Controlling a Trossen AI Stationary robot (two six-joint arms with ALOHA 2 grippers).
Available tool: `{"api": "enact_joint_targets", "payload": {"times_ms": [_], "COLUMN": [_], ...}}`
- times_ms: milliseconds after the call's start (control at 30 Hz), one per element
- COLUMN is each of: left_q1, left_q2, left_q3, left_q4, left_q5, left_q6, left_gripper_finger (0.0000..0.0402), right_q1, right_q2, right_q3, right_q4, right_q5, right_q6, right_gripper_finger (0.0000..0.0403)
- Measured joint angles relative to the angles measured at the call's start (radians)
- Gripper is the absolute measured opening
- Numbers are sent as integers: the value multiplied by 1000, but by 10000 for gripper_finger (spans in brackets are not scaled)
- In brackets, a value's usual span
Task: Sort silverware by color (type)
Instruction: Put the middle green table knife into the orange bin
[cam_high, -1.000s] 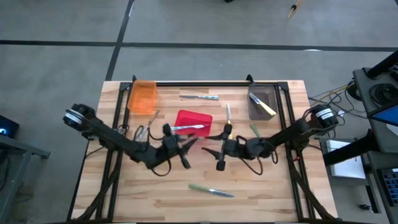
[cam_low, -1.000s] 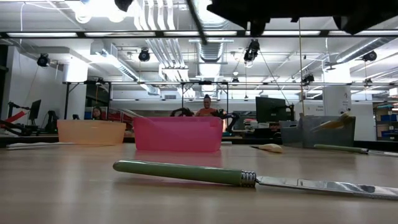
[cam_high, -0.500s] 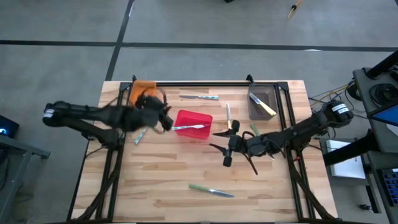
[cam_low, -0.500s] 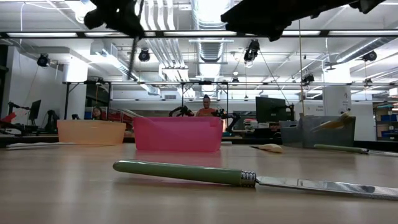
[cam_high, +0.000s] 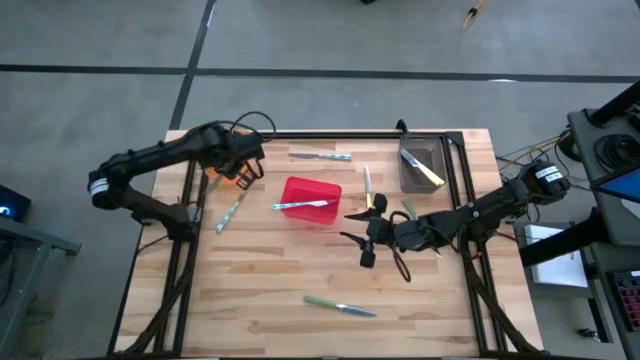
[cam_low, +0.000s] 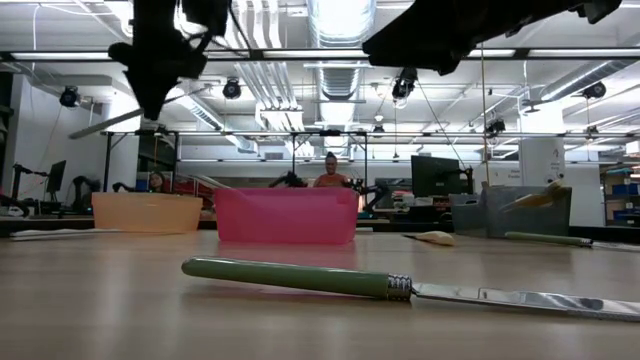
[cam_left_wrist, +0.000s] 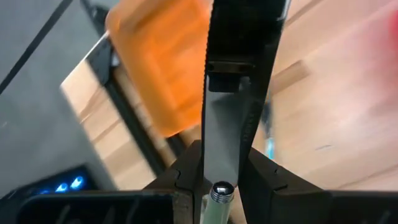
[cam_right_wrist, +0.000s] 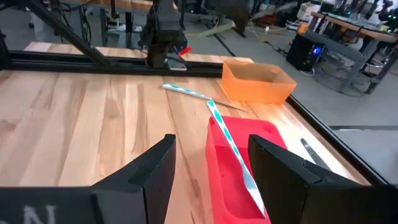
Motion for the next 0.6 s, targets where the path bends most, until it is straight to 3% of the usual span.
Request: {"api": "enact_joint_targets", "payload": {"times_ms": [600], "left_q1": [391], "left_q2": [151], "left_q3": [-31], "left_q4": [-4], "left_q5": [33], "left_q6": [265], "left_gripper_finger": [54], "right_q1": [0], "right_q2": [12], "right_q3": [0], "right_q4": [-35], "right_q5": [-1], "right_q6": [-12], "right_gripper_finger": [192]}}
